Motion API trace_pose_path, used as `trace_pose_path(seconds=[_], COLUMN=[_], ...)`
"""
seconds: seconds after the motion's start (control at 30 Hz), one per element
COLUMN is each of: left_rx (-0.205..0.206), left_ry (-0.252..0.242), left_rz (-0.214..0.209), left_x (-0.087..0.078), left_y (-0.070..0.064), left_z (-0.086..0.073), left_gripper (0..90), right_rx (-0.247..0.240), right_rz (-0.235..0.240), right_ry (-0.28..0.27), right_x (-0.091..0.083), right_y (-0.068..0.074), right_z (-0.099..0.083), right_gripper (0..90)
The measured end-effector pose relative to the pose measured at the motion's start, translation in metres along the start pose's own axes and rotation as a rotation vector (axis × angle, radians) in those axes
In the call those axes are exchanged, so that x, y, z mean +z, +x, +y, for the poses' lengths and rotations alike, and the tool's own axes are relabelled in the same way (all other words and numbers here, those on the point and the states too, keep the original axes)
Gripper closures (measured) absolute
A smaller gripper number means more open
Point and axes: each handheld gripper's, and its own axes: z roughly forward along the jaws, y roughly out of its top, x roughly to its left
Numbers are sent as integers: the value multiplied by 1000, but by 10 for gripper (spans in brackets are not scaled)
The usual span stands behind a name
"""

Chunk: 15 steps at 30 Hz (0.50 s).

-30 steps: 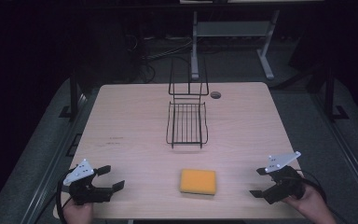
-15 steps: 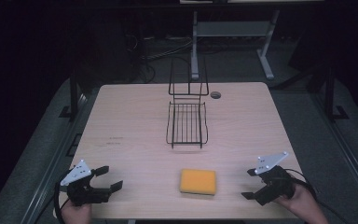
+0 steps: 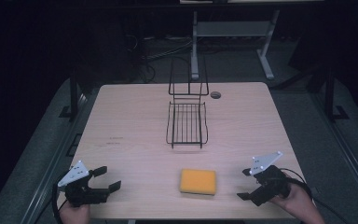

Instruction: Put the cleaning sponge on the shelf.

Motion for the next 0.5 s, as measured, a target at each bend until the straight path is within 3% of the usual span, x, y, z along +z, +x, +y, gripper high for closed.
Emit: trace_pose_path(seconds=[0.5], left_rx=[0], left_ry=[9], left_rz=[3], left_x=[2], left_y=[-1], left_z=[-1], left_gripper=[140], right_rx=[-54], right_rz=[9], right_ry=[9], right_x=[3], right_y=[8], right_z=[16], right_gripper=[170])
